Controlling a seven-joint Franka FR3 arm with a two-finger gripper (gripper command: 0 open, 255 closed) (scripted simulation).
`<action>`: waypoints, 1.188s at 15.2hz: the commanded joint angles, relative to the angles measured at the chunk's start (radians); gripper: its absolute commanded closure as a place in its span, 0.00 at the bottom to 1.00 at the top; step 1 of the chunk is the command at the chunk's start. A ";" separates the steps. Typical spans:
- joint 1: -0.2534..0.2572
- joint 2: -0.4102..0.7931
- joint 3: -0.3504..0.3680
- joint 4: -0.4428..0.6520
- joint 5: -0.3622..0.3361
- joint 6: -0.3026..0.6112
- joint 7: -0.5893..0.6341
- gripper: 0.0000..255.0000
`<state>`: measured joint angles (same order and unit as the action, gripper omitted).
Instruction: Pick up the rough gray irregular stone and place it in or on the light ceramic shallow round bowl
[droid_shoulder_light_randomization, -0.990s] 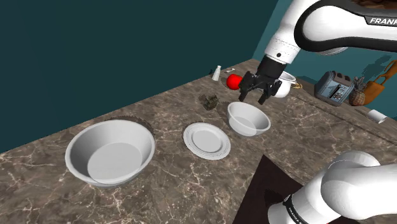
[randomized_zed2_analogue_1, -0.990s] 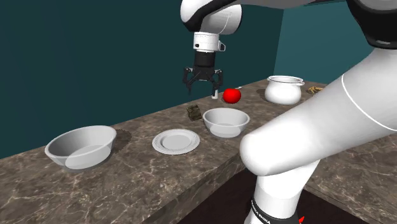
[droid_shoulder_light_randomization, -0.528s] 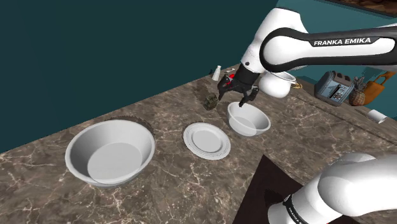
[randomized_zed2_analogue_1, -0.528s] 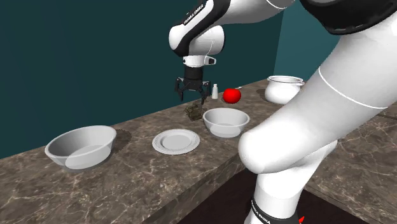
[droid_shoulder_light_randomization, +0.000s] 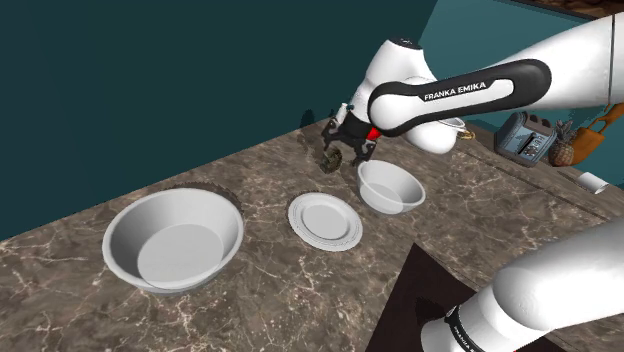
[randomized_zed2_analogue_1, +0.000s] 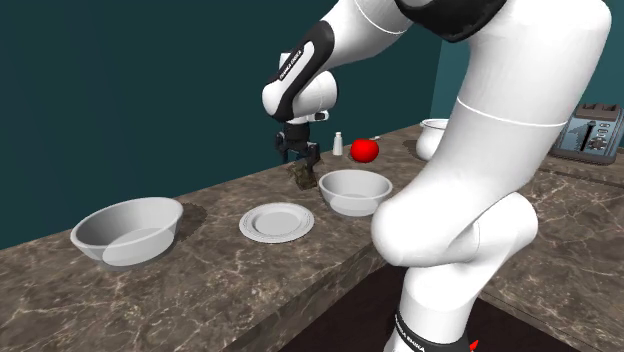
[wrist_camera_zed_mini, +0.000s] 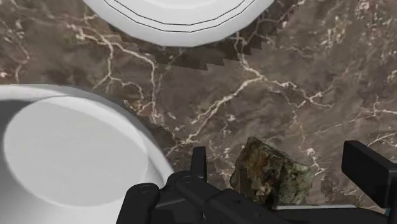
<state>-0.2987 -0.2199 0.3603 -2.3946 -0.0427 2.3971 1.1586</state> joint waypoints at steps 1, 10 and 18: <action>-0.042 0.073 0.026 0.034 -0.083 0.053 0.140 0.00; -0.089 0.241 0.035 0.087 -0.281 0.160 0.374 0.00; -0.090 0.262 0.032 0.088 -0.302 0.175 0.389 0.00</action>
<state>-0.3884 0.0419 0.3920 -2.3067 -0.3440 2.5724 1.5468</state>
